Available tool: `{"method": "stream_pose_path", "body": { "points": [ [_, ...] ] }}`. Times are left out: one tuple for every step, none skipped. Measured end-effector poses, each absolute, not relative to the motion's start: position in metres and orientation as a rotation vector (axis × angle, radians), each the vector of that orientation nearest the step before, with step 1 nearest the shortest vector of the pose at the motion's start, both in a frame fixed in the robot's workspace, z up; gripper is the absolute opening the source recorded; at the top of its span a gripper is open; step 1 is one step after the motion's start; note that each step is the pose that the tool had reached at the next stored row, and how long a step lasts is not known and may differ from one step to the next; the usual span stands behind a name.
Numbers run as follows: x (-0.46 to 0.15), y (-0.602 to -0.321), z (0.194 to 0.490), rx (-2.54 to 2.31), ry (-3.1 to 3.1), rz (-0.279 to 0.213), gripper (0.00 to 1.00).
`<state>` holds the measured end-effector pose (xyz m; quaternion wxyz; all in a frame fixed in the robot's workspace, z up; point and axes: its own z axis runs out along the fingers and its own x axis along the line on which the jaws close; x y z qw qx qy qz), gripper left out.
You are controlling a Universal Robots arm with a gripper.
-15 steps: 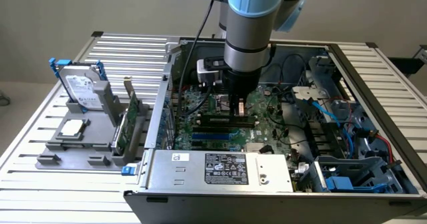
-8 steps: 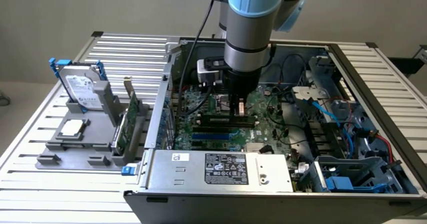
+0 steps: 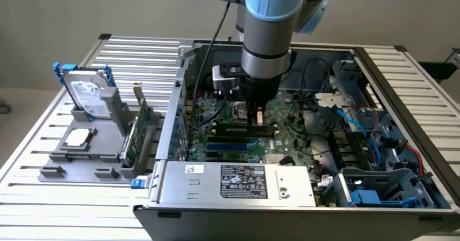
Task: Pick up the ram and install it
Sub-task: 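Insert the ram into the slot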
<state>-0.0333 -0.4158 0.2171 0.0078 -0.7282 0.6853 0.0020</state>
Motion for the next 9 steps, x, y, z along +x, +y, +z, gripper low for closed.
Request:
{"method": "stream_pose_path", "body": {
  "points": [
    [-0.0334,-0.4157,0.2169,-2.277,2.143,0.006,0.14],
    [-0.0335,-0.4156,0.2169,-2.277,2.142,0.006,0.14],
    [-0.0336,-0.4156,0.2169,-2.276,2.143,0.006,0.14],
    [-0.0337,-0.4156,0.2169,-2.276,2.143,0.006,0.14],
    [-0.0337,-0.4155,0.2169,-2.276,2.143,0.006,0.14],
    [-0.0338,-0.4155,0.2168,-2.276,2.142,0.007,0.14],
    [-0.0338,-0.4154,0.2168,-2.276,2.142,0.007,0.15],
    [-0.0338,-0.4155,0.2168,-2.276,2.142,0.007,0.15],
    [-0.0338,-0.4155,0.2168,-2.276,2.142,0.007,0.22]
  ]
}}
